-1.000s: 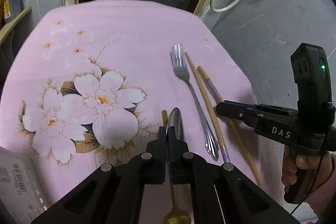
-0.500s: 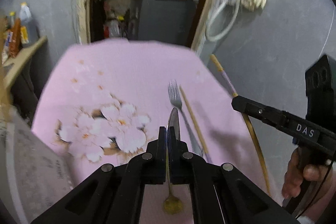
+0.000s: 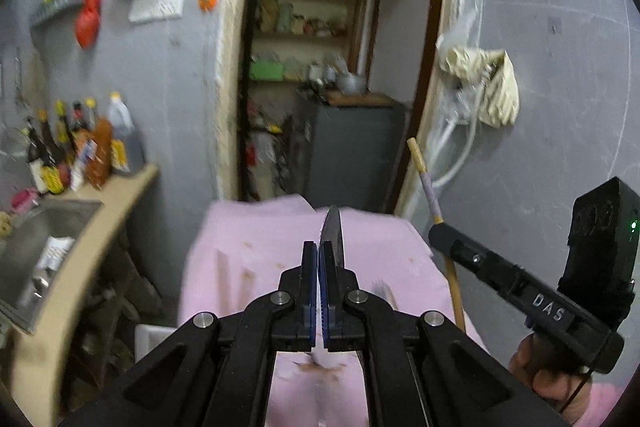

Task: Organize utensils
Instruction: 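Carry the spoon and chopstick to the white holder and open both tools inside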

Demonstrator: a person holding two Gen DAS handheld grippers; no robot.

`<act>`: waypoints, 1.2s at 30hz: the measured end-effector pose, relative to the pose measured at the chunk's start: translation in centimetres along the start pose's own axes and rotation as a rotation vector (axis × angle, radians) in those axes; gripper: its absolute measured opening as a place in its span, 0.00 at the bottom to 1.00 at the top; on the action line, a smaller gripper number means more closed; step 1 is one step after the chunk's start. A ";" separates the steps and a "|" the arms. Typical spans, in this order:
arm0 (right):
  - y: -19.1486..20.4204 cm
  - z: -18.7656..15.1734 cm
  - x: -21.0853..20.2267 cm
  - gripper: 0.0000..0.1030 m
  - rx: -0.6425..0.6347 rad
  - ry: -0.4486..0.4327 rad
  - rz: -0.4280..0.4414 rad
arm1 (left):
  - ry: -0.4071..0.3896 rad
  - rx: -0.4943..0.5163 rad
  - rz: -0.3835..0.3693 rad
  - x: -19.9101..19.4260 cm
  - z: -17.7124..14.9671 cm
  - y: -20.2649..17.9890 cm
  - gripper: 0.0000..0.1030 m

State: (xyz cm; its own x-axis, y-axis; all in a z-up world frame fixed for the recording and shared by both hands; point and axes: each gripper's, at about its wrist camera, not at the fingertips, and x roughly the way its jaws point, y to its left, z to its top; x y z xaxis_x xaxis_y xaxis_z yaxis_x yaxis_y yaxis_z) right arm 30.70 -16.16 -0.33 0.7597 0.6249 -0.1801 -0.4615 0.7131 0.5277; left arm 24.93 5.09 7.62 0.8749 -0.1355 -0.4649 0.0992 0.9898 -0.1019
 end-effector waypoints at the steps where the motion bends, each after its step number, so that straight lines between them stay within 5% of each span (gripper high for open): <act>1: 0.8 0.1 0.5 0.06 0.004 -0.011 0.017 | -0.012 0.003 0.012 -0.5 0.2 0.3 0.02; 15: 8.6 -4.2 8.1 0.06 0.033 -0.054 0.183 | -0.126 -0.043 0.214 -4.0 0.9 8.4 0.02; 23: 8.4 -7.5 8.5 0.06 -0.018 -0.063 0.115 | -0.095 -0.067 0.244 -1.8 -1.5 9.9 0.02; 36: 8.9 -8.3 7.0 0.06 -0.166 -0.074 0.024 | -0.075 -0.062 0.249 -0.9 -3.9 9.1 0.02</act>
State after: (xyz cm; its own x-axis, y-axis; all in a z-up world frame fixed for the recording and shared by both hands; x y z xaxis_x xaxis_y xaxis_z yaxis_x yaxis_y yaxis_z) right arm 28.12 -2.82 -3.76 0.7762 0.6219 -0.1038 -0.5450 0.7446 0.3855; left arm 23.18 14.08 3.67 0.9016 0.1181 -0.4161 -0.1512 0.9874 -0.0474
